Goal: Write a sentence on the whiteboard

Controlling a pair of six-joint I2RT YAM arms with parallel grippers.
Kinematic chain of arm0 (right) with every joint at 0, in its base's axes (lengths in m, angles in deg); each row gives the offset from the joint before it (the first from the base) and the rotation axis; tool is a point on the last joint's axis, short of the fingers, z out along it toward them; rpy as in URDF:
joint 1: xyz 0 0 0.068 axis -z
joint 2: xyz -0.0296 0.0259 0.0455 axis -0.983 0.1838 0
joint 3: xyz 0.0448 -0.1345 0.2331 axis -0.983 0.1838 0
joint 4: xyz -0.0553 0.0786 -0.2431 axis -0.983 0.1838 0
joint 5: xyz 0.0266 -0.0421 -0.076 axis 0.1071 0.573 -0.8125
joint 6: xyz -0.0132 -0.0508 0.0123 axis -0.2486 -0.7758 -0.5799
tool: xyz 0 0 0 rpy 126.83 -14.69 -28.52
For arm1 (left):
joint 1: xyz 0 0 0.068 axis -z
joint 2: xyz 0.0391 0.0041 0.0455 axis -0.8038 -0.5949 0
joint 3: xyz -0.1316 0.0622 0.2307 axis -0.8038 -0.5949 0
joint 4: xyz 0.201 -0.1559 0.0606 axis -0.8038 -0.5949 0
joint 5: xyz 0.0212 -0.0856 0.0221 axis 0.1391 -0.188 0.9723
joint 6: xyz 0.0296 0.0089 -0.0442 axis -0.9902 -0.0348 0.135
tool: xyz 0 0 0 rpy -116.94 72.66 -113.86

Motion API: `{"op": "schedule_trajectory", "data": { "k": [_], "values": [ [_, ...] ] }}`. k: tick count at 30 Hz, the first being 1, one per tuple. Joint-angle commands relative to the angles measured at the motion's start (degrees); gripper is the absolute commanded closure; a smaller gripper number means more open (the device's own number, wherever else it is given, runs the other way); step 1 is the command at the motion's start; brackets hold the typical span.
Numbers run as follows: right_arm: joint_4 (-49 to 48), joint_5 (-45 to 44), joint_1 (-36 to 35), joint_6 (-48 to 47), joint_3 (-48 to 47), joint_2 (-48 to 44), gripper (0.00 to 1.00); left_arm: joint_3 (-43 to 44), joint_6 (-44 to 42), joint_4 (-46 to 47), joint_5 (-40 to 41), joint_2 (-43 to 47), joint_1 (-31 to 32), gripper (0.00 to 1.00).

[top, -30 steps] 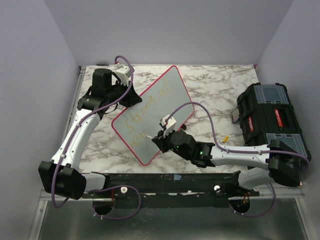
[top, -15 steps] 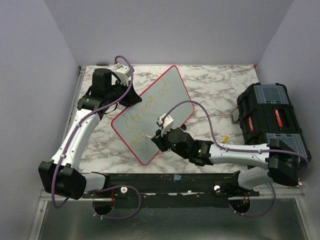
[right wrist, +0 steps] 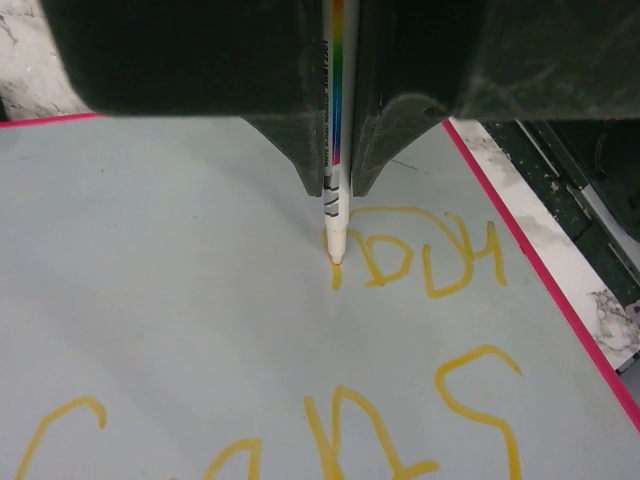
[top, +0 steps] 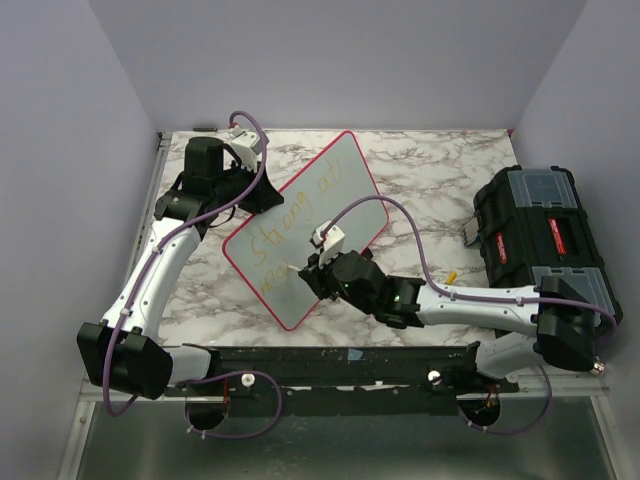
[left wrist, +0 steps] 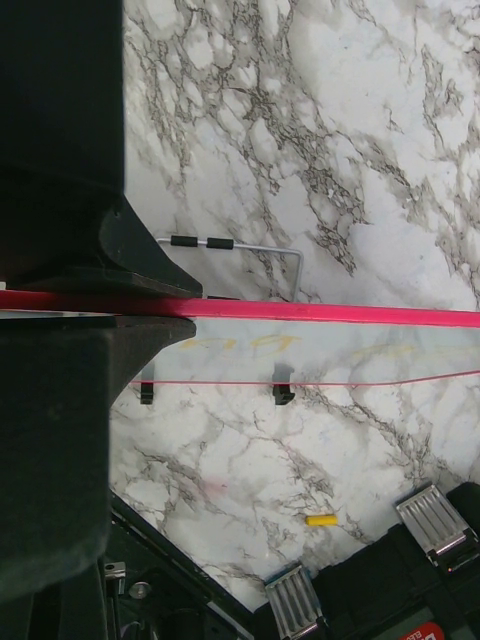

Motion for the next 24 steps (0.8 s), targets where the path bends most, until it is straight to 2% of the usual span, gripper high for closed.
{"op": "schedule_trajectory", "data": {
  "k": [1, 16, 24],
  "values": [
    [-0.9, -2.7, 0.2, -0.9, -2.3, 2.0, 0.99, 0.6, -2.3, -1.2, 3.4, 1.3, 0.7, 1.00],
    [1.9, -9.9, 0.1, -0.7, -4.4, 1.9, 0.99, 0.6, -2.3, -1.3, 3.4, 1.4, 0.7, 1.00],
    [2.5, -7.9, 0.1, -0.1, -3.9, -2.3, 0.99, 0.6, -2.4, -1.3, 3.6, 1.4, 0.7, 1.00]
  ]
}}
